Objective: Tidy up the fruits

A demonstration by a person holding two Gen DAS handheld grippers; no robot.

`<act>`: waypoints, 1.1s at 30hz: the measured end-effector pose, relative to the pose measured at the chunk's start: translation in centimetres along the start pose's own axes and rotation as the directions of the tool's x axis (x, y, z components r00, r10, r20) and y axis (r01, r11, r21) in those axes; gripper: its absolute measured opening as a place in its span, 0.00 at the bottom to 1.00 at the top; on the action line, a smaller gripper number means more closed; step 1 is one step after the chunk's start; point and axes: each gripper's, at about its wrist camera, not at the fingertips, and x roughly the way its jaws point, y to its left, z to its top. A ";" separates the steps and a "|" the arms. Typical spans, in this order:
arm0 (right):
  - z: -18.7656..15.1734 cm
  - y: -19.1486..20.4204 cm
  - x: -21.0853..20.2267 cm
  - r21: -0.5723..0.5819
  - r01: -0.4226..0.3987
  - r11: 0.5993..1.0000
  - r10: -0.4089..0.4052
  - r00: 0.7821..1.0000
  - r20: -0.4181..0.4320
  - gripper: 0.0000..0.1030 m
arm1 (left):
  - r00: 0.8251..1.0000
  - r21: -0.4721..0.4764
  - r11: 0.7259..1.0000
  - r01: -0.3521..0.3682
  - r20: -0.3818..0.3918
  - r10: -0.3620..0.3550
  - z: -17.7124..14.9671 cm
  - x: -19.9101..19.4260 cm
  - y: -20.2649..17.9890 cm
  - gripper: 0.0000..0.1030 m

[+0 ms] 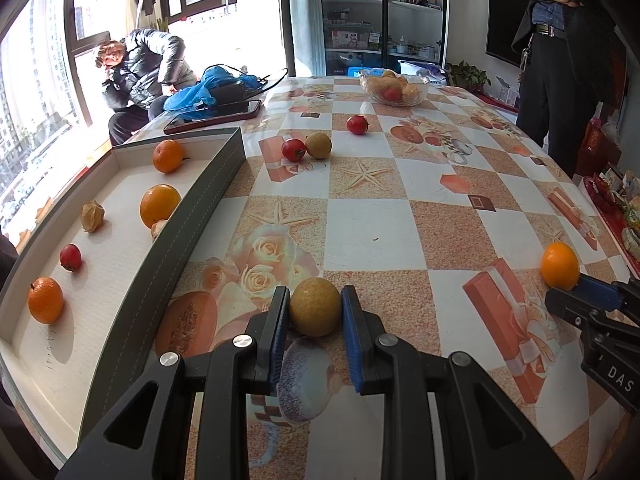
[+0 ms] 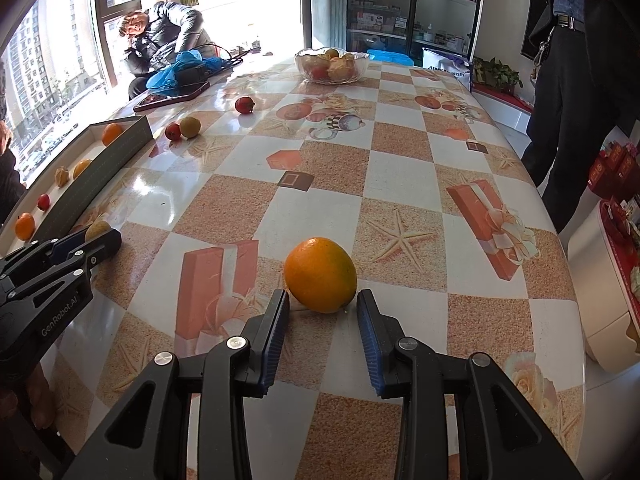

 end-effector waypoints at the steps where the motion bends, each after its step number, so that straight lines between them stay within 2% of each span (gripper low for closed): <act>1: -0.2 -0.1 -0.2 0.002 -0.001 1.000 0.001 1.000 -0.006 0.36 | 1.000 -0.001 1.000 0.005 0.000 -0.005 -0.1 -0.1 0.1 0.27; 7: -1.0 -0.7 -1.1 0.008 0.007 1.000 -0.007 0.999 -0.036 0.36 | 0.998 -0.004 0.998 0.059 -0.013 -0.059 0.1 -0.1 0.5 0.27; 11: -0.6 -1.2 -1.1 0.029 0.003 1.000 -0.002 0.999 -0.043 0.36 | 0.998 0.008 0.998 0.056 -0.008 -0.056 -0.1 -0.2 0.2 0.27; 12: -0.4 -1.4 -1.1 0.044 -0.001 0.999 0.003 0.999 -0.043 0.51 | 0.998 0.009 0.998 0.055 -0.008 -0.055 -0.2 -0.2 0.3 0.27; 13: -0.2 -1.6 -1.0 0.058 -0.006 0.998 0.008 0.999 -0.039 0.72 | 0.998 0.010 0.998 0.055 -0.007 -0.055 -0.2 -0.3 0.2 0.27; 14: 0.1 -1.7 -1.0 0.065 -0.011 0.998 0.013 1.000 -0.028 0.77 | 0.998 0.012 0.998 0.055 -0.006 -0.055 -0.2 -0.3 0.2 0.27; 19: 2.0 -1.0 -0.3 0.045 -0.021 0.999 0.022 1.000 -0.019 0.76 | 0.999 0.017 0.998 0.054 -0.004 -0.054 -0.3 -0.4 0.2 0.27; 22: 2.7 -0.3 1.2 0.028 -0.009 1.000 0.011 0.998 -0.058 0.74 | 0.999 0.021 0.998 0.051 -0.003 -0.051 -0.2 -0.4 0.3 0.27; 24: 2.6 0.0 1.9 0.017 0.006 1.000 -0.004 0.997 -0.072 0.59 | 0.999 0.020 0.998 0.052 -0.003 -0.052 -0.2 -0.4 0.2 0.27; 25: 2.5 0.1 1.9 0.008 0.017 1.000 -0.017 0.998 -0.065 0.44 | 0.999 0.021 0.998 0.051 -0.003 -0.051 -0.2 -0.4 0.2 0.27; 26: 2.5 0.0 1.8 0.013 0.002 1.000 -0.002 0.998 -0.060 0.36 | 0.999 0.022 0.999 0.050 -0.003 -0.050 -0.2 -0.4 0.2 0.27; 33: 1.9 -1.0 1.0 0.068 -0.035 0.997 0.039 0.997 -0.067 0.36 | 0.998 0.008 0.998 0.067 -0.013 -0.067 -0.2 -0.4 0.3 0.27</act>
